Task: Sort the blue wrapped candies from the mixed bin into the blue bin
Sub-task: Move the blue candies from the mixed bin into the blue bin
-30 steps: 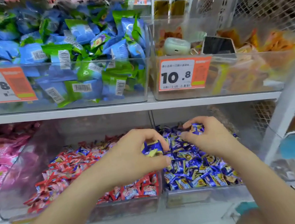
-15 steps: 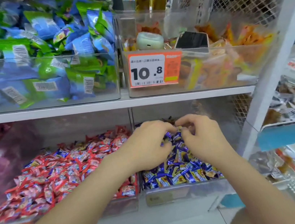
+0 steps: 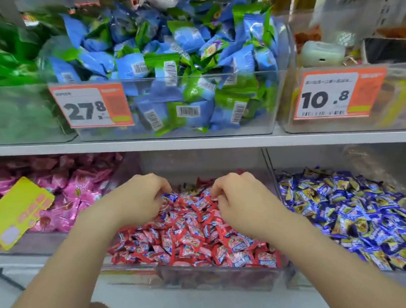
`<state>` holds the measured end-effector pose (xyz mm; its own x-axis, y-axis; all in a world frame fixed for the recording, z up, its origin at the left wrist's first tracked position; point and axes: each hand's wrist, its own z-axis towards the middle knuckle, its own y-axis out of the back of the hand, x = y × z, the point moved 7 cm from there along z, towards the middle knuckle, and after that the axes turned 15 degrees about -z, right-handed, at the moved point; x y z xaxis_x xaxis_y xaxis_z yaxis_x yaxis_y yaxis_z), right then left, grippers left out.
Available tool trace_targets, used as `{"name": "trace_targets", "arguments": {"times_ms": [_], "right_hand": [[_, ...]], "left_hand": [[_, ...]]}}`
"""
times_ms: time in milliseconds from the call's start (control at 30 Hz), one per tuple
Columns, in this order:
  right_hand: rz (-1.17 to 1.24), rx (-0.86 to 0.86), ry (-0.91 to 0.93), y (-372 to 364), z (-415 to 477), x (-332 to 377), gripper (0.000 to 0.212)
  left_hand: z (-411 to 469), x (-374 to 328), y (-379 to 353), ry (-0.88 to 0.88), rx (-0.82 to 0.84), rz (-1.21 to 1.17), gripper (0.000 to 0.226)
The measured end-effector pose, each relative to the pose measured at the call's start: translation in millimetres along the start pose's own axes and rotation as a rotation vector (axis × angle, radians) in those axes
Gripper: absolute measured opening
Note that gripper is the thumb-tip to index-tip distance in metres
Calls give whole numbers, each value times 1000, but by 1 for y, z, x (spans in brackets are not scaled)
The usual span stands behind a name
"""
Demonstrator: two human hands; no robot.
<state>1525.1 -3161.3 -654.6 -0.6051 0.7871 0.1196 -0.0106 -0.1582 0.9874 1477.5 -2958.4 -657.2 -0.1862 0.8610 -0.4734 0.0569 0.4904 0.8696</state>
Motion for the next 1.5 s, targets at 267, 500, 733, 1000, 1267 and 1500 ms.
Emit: {"name": "trace_targets", "arguments": {"times_ms": [267, 500, 733, 1000, 1267, 1500], "right_hand": [[-54, 261, -111, -30, 76, 30, 48], [-25, 463, -170, -72, 106, 7, 51], [692, 474, -349, -83, 111, 12, 40], [1046, 283, -434, -59, 101, 7, 29], [706, 194, -151, -9, 41, -6, 13], [-14, 439, 132, -21, -30, -2, 111]], "left_hand": [[50, 45, -28, 184, 3, -162, 30], [86, 47, -48, 338, 33, -474, 40], [106, 33, -81, 397, -12, -1098, 55], [98, -7, -48, 166, -248, -1164, 47], [24, -65, -40, -75, 0, -802, 30], [-24, -48, -69, -211, 371, -203, 98]]}}
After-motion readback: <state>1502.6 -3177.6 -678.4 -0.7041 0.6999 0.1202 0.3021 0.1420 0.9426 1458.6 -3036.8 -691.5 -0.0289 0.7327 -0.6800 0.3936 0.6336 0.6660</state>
